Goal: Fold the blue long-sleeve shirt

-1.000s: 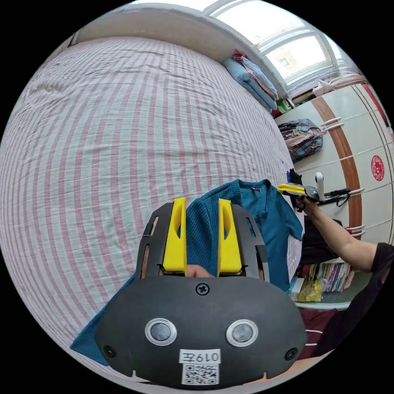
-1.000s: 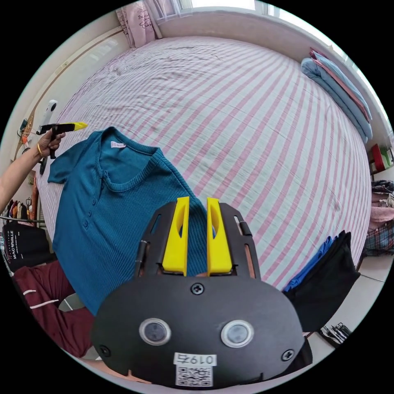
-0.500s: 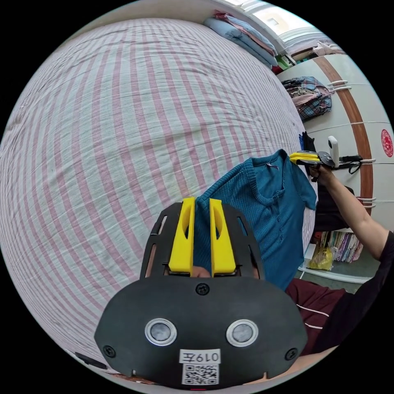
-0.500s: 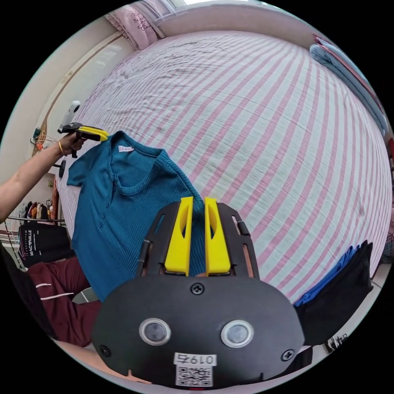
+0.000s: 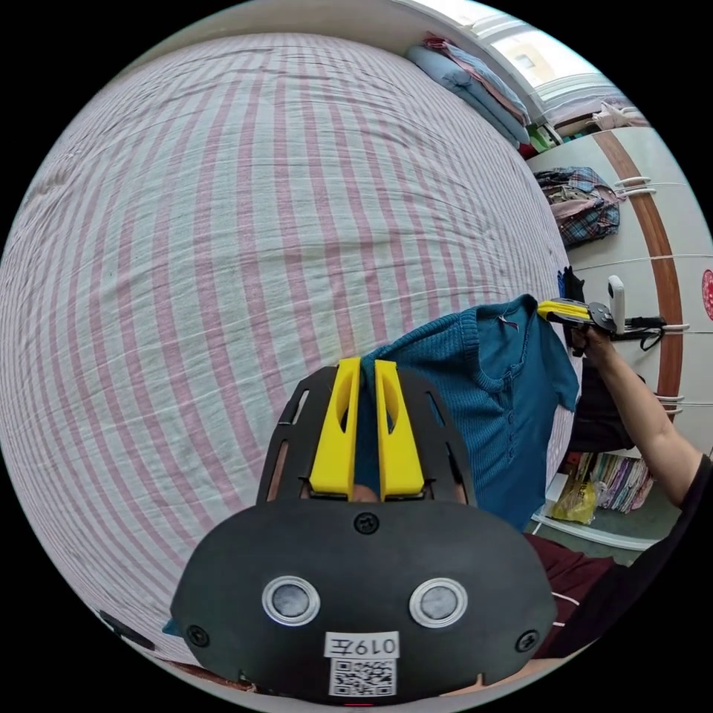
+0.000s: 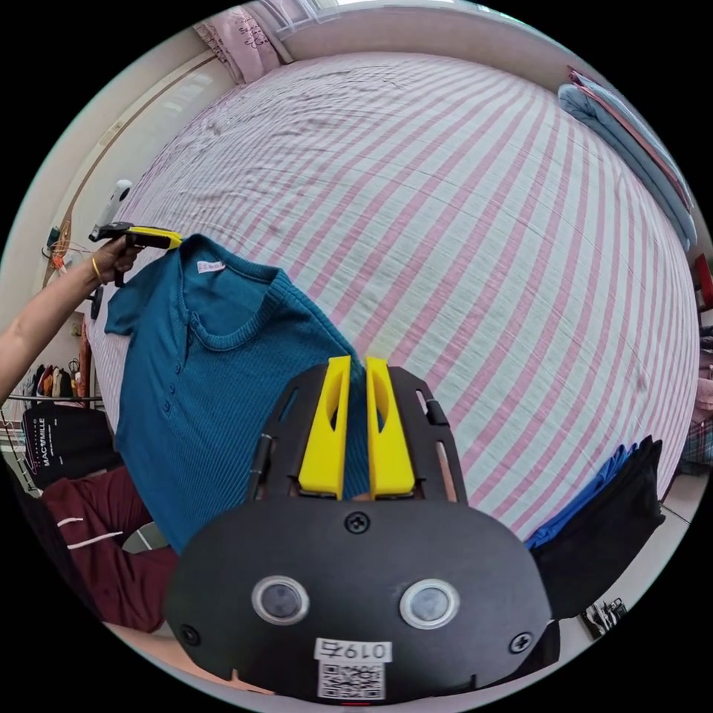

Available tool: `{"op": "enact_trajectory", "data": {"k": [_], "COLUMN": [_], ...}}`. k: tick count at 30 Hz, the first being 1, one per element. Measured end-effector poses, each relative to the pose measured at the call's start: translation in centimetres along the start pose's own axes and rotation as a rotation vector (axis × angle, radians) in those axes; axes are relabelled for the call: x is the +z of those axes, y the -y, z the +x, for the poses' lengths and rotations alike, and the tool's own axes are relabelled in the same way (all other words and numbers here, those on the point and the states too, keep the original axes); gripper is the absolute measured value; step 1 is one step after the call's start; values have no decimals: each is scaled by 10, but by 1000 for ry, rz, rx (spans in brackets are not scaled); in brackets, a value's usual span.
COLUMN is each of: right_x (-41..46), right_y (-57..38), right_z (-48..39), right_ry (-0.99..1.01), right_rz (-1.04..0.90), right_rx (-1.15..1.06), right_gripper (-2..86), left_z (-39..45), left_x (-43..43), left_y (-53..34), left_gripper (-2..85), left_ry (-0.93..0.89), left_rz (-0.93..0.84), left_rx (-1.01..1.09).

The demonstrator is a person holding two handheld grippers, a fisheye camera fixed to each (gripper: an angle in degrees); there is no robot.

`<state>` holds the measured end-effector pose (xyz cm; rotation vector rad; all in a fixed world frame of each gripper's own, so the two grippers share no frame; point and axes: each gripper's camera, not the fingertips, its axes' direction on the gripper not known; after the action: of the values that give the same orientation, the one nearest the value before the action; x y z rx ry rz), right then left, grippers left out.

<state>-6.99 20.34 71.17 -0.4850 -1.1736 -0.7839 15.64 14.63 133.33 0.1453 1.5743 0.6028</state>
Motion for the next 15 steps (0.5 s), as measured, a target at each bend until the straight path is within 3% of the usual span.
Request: {"op": "enact_trajectory", "data": {"k": [5, 12, 15], "right_x": [-13, -46, -41], "right_y": [-5, -40, -48], "right_z": [-7, -59, -106], "right_ry": [-10, -148, -61], "right_rz": [5, 195, 241], "right_rx": [-34, -72, -118], "right_gripper": [61, -4, -6], "left_z": [-4, 14, 52], "left_x": [-2, -22, -7], "left_y": [7, 0, -19], "left_gripper": [64, 35, 21], "left_ry": [-83, -111, -140], "left_rz": [11, 177, 172], "left_rx": [26, 94, 204]}}
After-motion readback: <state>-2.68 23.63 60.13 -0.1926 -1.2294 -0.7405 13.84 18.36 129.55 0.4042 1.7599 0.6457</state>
